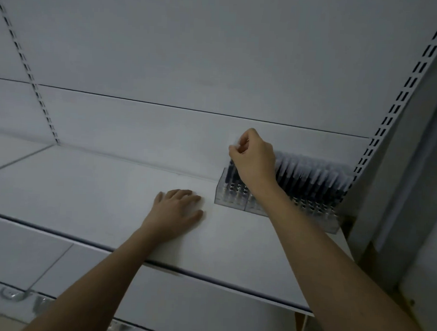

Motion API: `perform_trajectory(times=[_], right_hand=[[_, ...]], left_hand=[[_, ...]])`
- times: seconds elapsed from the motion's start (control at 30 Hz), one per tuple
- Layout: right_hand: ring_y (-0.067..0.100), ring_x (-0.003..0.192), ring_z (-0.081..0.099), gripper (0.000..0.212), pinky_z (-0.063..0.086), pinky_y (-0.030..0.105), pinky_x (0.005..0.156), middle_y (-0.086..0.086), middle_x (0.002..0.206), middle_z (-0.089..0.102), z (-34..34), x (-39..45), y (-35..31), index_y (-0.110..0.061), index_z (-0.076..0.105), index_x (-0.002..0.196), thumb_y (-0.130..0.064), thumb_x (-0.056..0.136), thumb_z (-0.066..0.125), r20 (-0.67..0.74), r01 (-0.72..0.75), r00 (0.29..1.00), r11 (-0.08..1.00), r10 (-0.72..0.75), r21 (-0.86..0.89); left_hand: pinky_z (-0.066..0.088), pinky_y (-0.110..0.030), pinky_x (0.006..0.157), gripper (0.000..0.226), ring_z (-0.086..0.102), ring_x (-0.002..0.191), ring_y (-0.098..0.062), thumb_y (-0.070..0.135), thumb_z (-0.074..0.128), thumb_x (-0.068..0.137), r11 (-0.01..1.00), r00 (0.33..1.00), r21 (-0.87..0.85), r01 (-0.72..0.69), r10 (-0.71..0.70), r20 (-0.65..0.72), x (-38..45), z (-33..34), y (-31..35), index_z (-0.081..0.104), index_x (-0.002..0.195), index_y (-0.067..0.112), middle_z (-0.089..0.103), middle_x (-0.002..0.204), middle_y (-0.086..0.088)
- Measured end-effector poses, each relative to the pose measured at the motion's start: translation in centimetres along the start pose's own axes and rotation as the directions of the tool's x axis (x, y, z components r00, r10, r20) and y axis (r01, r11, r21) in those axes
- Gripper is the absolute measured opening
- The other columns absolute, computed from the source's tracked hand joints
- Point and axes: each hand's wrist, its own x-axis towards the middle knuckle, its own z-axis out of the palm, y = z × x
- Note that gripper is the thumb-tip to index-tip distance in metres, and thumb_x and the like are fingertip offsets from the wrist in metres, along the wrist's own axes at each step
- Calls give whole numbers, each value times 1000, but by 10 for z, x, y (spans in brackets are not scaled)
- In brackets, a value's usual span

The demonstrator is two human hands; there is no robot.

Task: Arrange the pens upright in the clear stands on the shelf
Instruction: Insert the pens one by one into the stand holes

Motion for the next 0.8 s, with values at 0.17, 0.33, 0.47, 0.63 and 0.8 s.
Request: perform_trajectory(times=[0.17,0.33,0.47,0.63,0.8], right_hand=[[27,73,59,11,48,37,60,10,84,62,-5,12,-1,-4,53,92,-13,95,58,66,32,997,996,-27,-86],[26,79,53,7,34,29,59,13,91,56,6,3,6,-3,51,98,-9,97,54,211,70,977,980,-29,-186],[23,78,51,8,34,28,55,11,89,56,9,-5,6,0,54,98,-8,96,54,190,16,982,982,20,-190],[29,71,61,26,40,27,52,12,72,60,4,16,-11,-5,47,66,-4,88,61,259,-80,953,956,157,-283],[20,57,57,33,39,19,37,8,68,62,16,18,-21,-11,43,61,-6,86,64,290,-144,908,876,302,-460]], left_hand=[[23,-48,117,78,34,141,-12,80,20,78,999,999,25,33,-33,-1,-2,-1,4,48,140,42,43,150,14],[22,-44,117,79,34,141,-12,80,20,77,998,999,33,48,-48,-3,-3,-2,7,48,140,42,43,151,13],[23,-45,117,82,34,141,-12,80,19,75,999,999,26,43,-43,-12,-3,-1,7,49,140,40,43,151,12],[22,-48,117,62,35,142,-15,70,36,91,999,1000,27,19,-19,-2,-2,-1,5,50,141,37,42,152,9],[21,-49,117,51,35,142,-16,57,40,98,1000,1000,-3,-25,25,9,-3,-1,-3,50,142,32,42,153,6]])
